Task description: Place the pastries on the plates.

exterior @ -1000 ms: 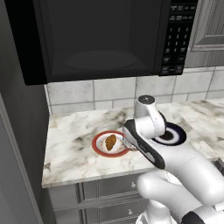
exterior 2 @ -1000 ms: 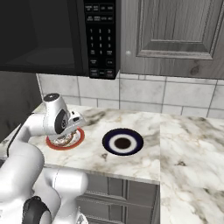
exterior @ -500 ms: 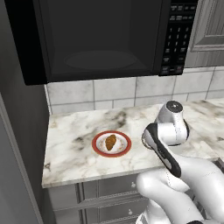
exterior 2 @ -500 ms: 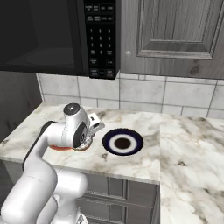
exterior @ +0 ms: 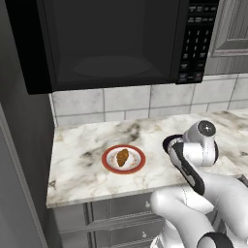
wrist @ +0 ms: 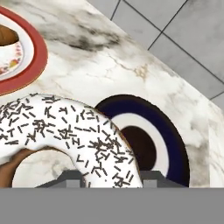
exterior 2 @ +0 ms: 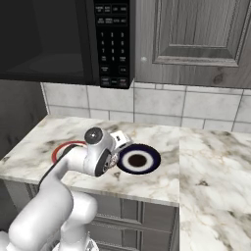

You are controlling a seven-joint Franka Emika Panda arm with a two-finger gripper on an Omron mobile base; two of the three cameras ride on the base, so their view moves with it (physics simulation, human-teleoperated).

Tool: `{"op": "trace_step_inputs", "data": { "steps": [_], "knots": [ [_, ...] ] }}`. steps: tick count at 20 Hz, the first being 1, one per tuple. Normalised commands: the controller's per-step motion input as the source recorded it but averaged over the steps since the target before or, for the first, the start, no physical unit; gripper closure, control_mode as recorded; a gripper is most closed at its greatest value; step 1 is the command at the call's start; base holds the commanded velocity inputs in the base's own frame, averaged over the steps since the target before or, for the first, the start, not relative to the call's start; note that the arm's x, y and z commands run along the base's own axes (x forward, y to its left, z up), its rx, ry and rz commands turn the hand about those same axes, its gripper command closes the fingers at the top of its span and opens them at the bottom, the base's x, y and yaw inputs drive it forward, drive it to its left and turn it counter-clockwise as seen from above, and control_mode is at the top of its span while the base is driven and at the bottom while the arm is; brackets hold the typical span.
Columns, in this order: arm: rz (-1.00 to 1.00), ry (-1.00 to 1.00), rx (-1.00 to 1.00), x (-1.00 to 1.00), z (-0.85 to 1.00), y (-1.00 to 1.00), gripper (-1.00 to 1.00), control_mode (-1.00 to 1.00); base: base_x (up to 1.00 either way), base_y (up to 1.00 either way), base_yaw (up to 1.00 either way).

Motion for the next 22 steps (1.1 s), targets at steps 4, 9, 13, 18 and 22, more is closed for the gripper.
{"op": "trace_step_inputs", "data": {
  "steps": [4, 9, 13, 18, 22],
  "knots": [
    [-0.24, -0.07, 0.0, 0.26, 0.07, -0.36, 1.0, -1.0, 0.0, 0.0, 0.0],
    [-0.17, 0.0, 0.01, 0.16, 0.04, -0.49, 1.0, -1.0, 0.0, 0.0, 0.0],
    [-0.1, 0.0, 0.03, 0.22, 0.0, -0.47, 1.0, -1.0, 0.0, 0.0, 0.0],
    [-0.03, 0.0, 0.08, 0.28, 0.0, -0.35, 1.0, -1.0, 0.0, 0.0, 0.0],
    [0.0, 0.0, 0.15, 0.35, 0.0, -0.19, 1.0, -1.0, 0.0, 0.0, 0.0]
  ]
}}
